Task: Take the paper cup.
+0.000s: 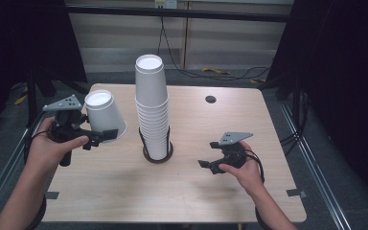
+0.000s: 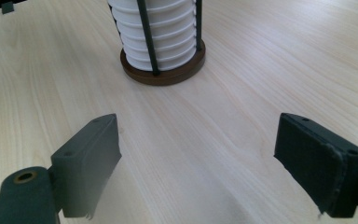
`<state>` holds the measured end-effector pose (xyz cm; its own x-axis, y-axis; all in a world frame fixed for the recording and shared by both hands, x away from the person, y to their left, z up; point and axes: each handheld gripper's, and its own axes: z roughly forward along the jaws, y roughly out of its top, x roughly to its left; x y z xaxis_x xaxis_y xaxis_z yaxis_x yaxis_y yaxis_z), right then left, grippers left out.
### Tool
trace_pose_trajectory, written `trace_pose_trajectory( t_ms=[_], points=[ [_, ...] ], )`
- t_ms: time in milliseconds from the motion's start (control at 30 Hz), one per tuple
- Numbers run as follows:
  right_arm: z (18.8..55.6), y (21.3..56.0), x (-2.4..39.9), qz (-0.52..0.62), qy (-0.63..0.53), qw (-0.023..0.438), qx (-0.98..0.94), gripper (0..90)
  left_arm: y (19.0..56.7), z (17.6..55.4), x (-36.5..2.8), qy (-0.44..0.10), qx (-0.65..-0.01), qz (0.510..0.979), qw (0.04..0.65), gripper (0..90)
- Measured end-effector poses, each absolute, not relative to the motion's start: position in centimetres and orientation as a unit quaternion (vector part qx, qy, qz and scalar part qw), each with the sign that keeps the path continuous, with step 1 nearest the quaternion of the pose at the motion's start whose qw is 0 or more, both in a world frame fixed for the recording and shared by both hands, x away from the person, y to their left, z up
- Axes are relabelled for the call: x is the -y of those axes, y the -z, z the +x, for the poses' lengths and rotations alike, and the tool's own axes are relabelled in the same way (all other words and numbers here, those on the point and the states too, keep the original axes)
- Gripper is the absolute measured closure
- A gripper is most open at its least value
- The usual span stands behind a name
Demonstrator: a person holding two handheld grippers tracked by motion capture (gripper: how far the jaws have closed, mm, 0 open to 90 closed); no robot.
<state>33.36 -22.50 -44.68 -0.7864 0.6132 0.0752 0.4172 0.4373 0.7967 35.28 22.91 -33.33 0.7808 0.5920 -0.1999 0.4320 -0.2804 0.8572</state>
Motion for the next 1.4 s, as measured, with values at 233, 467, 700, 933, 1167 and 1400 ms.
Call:
trace_pose_trajectory(
  t_ms=[233,467,700,933,1167,1400],
  points=[
    [33.3,44.7,22.3,0.303,-0.435,0.109,-0.841,13.7,34.9,35.0,-22.2,-0.069,-0.317,0.804,0.499,11.4],
    [33.4,44.5,22.3,0.3,-0.439,0.108,-0.84,13.7,36.1,35.1,-21.1,-0.061,-0.31,0.811,0.492,11.5],
    [33.4,44.2,22.5,0.299,-0.443,0.103,-0.839,13.8,37.1,34.9,-20.1,-0.054,-0.301,0.819,0.487,11.6],
    [33.8,43.6,22.6,0.293,-0.446,0.104,-0.839,14.0,37.4,34.7,-19.2,-0.05,-0.293,0.824,0.482,11.7],
    [33.9,43.5,22.5,0.29,-0.444,0.103,-0.842,14.0,38.0,34.7,-18.5,-0.041,-0.285,0.829,0.479,11.7],
    [33.8,43.2,22.5,0.286,-0.436,0.1,-0.848,14.1,38.5,34.5,-17.7,-0.034,-0.274,0.835,0.476,11.7]
  ],
)
